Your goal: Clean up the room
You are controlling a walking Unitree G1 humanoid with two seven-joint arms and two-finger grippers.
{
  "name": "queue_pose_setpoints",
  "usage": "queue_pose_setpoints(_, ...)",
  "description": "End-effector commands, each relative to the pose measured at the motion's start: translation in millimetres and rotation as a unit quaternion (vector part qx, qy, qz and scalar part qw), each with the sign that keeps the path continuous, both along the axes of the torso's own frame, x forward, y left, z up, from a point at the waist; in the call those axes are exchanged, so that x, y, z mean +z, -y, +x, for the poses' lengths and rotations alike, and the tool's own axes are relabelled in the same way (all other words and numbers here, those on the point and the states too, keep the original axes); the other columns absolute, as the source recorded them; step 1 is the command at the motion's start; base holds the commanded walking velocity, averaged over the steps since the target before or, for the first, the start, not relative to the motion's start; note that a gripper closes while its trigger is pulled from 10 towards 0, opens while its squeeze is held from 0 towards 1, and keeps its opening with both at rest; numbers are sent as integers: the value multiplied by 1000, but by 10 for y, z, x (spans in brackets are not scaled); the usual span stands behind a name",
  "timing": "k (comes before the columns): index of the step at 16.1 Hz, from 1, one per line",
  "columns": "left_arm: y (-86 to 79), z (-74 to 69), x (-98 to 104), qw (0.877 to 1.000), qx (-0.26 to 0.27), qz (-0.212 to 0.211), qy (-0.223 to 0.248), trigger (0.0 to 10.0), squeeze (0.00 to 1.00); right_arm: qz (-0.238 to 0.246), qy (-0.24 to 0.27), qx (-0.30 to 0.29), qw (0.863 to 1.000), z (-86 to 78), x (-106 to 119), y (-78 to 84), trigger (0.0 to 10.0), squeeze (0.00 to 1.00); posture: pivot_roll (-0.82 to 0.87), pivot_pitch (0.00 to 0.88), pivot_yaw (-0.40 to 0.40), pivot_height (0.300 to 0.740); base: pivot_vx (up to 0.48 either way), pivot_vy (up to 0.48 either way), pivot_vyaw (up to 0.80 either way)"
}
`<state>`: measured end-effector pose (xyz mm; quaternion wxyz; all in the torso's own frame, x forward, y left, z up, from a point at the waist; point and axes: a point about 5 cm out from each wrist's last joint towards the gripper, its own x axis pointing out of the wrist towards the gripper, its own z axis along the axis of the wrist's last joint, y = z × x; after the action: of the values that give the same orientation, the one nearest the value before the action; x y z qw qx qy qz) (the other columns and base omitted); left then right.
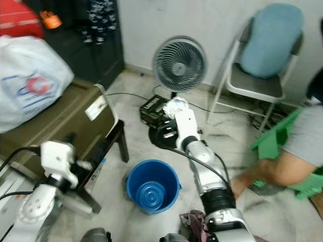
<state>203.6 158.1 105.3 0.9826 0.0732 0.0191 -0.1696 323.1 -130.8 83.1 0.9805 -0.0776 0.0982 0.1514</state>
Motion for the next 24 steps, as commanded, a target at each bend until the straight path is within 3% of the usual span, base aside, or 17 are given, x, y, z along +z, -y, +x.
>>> queue_pose_setpoints(1,98,-35,31,999,-49,16,4,10000,0,-10,-19,-30,999,-22,-66,126,10000,0,25,61,-76,740,0,0,0)
queue_pose_setpoints(3,71,-34,9,998,-52,26,3,10000,0,-6,-47,-59,997,-11,-132,188,10000,0,23,61,-72,740,0,0,-400)
queue_pose_setpoints(9,75,21,77,998,-38,43,27,10000,0,-14,-51,-62,997,-2,-102,183,10000,0,21,61,-80,740,0,0,-85)
queue_pose_setpoints(16,128,43,110,998,-47,25,34,10000,0,0,-34,-29,999,28,-39,48,10000,0,21,60,-80,740,0,0,0)
queue_pose_setpoints(21,84,62,124,998,6,35,56,10000,0,-25,-62,-33,997,-14,-162,16,10000,0,27,73,-86,740,0,0,0)
queue_pose_setpoints(24,111,137,36,998,23,15,50,10000,0,-30,-75,-38,996,-28,-211,31,10000,0,11,29,-126,740,0,0,0)
